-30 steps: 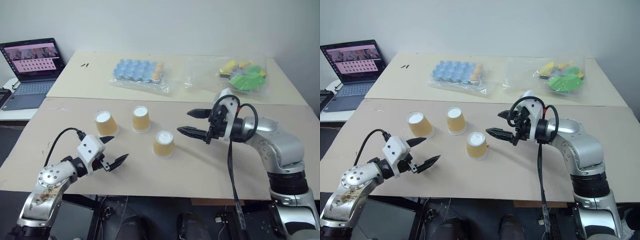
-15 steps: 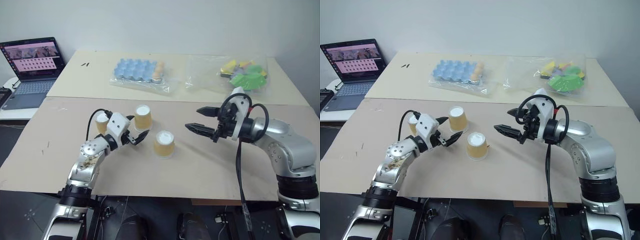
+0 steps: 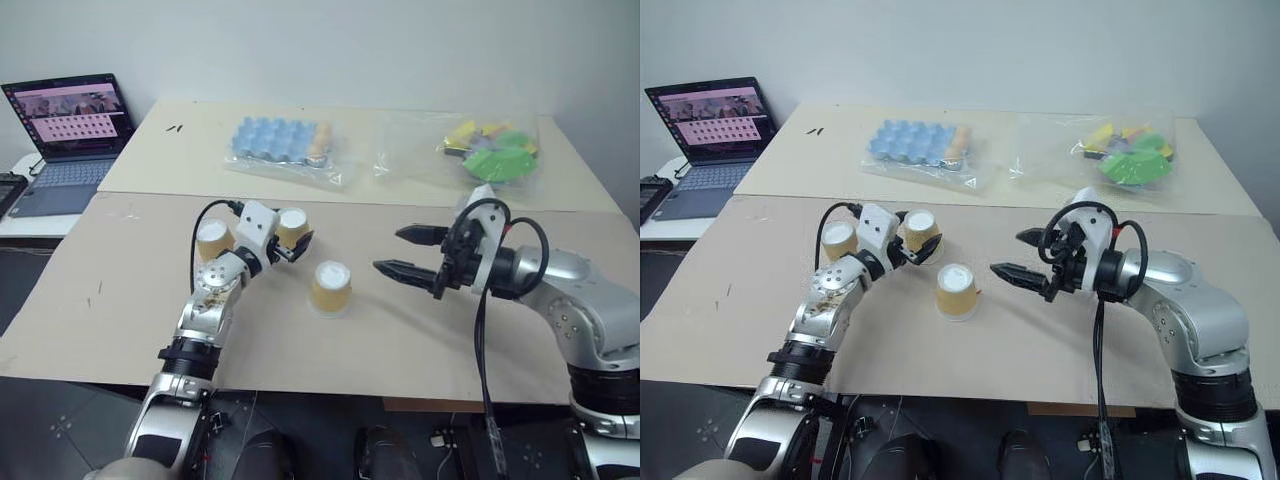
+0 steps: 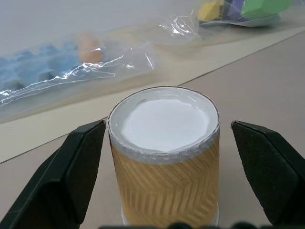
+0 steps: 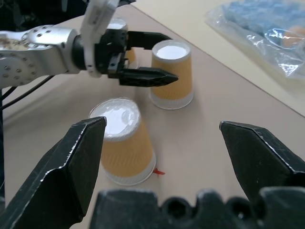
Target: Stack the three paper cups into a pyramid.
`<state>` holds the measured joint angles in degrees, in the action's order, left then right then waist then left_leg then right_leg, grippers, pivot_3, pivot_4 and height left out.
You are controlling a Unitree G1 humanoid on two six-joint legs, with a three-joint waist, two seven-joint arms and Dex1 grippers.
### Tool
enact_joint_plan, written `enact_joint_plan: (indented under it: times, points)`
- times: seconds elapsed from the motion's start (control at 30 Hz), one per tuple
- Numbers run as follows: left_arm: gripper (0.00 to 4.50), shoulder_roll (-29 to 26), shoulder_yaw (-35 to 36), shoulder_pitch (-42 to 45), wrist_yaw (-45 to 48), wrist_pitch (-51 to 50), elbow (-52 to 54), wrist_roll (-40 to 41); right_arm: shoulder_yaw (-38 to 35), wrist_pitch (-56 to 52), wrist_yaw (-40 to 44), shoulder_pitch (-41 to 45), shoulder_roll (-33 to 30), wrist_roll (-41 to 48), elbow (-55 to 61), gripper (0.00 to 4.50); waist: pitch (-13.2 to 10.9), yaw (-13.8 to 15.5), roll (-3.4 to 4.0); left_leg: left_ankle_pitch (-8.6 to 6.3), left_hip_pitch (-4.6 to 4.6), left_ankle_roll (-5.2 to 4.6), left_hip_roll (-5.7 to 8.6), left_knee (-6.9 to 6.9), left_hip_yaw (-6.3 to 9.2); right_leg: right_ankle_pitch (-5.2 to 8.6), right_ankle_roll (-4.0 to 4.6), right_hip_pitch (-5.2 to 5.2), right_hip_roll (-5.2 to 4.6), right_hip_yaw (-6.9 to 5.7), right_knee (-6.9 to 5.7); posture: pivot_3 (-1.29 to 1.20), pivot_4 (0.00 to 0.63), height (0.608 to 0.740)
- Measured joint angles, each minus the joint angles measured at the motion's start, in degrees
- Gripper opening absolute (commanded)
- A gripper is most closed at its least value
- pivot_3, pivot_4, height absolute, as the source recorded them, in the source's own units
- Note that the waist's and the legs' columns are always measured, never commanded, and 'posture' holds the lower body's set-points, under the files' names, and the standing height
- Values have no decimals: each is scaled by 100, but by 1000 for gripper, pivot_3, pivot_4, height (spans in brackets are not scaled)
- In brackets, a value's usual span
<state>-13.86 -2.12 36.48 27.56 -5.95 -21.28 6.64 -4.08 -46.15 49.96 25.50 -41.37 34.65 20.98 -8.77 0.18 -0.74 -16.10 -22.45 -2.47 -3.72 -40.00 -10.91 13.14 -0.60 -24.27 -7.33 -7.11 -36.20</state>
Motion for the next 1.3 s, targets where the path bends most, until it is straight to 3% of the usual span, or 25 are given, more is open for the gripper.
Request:
enact_joint_plan:
  times: [0.3, 0.53, 0.73, 1.07, 1.3]
  points:
    - [4500, 210, 21, 573, 136, 373, -1143, 7, 125, 103, 157, -49, -95, -17, 9, 4460, -1, -1, -2, -1, -3, -2, 1, 1, 2, -1, -2, -1, 0, 0, 3, 0, 150, 735]
    - [4500, 267, 66, 665, 248, 433, -1317, 19, 123, 103, 77, -71, -95, -5, 99, 4460, -1, 0, -2, -1, -3, -2, 1, -1, 5, -1, -2, -1, 0, 0, 3, 0, 150, 735]
    - [2653, 273, 86, 665, 318, 437, -1314, 22, 122, 103, -16, -102, -93, -7, 99, 4500, -1, -1, -2, -1, -3, -2, 1, -2, 5, -1, -2, -1, 0, 0, 2, 0, 150, 735]
    - [2627, 253, 109, 663, 308, 432, -1104, 20, 124, 115, -54, -101, -40, -16, 87, 4500, -1, 0, -3, -1, -5, -2, 1, -2, 5, -1, -2, -1, 0, -1, 2, 0, 150, 735]
    - [2627, 41, 100, 338, 337, 254, 192, 25, 143, 174, -52, -96, -20, -39, 35, 4500, -1, -23, -3, -1, -5, -2, 0, -1, 6, -1, -2, -3, 0, 0, 1, 0, 150, 735]
